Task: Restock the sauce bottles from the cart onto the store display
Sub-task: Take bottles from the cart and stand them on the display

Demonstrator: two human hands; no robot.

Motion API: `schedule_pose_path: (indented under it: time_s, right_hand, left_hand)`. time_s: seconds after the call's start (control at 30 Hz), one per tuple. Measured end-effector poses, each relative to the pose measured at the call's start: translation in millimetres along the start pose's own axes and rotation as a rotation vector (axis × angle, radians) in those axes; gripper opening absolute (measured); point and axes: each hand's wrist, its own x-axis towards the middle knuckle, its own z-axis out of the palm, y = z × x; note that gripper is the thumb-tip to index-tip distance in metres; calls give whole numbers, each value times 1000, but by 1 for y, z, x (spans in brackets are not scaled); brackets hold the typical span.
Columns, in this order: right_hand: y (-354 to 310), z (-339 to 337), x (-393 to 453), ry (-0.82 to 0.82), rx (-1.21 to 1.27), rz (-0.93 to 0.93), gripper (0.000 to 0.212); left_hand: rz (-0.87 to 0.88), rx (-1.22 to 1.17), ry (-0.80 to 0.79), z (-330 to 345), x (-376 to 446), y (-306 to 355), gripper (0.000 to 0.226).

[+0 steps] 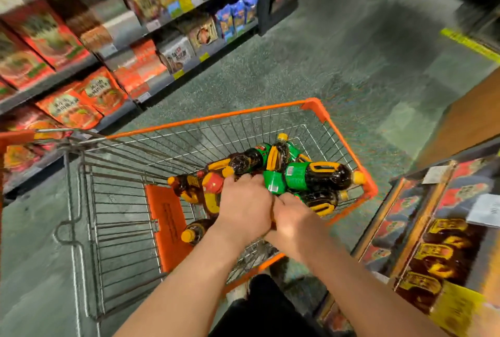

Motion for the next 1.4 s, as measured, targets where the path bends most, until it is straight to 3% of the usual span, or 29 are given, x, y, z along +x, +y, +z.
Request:
schedule_pose_path:
  time_s: [0.1,0.23,0.43,0.63,0.87,0.97,1.03,1.1,1.2,1.4]
  right_hand:
    - [-9,-18,-7,68,110,86,36]
    - [-4,-42,-25,127,43,151,29]
    - [16,-61,-69,261,116,361,8]
    - [43,-67,-133,393,234,587,14]
    - [75,-72,-213,681,409,817,3]
    - [92,-75,-246,795,271,878,10]
    - [108,-77,-268,854,266,903,22]
    - [117,-84,-291,854,236,966,15]
    - [133,-97,-328,760,260,1050,16]
    - [153,-105,-399,905,278,1293,28]
  left_hand:
    - [39,2,30,-28,-2,7,23]
    - [151,51,38,-60,-5,23,25]
    - [285,2,2,-93,-10,53,41]
    - [353,-24,-19,-114,-12,97,42]
    - [479,-75,212,-139,-8,173,39]
    - [545,-95,245,-152,-7,214,42]
    - [622,-97,255,-160,-9,247,45]
    - [730,-74,300,-168,-16,281,45]
    - [948,-22,386,-177,-38,336,43]
    - [1259,-1,438,-180,-68,434,42]
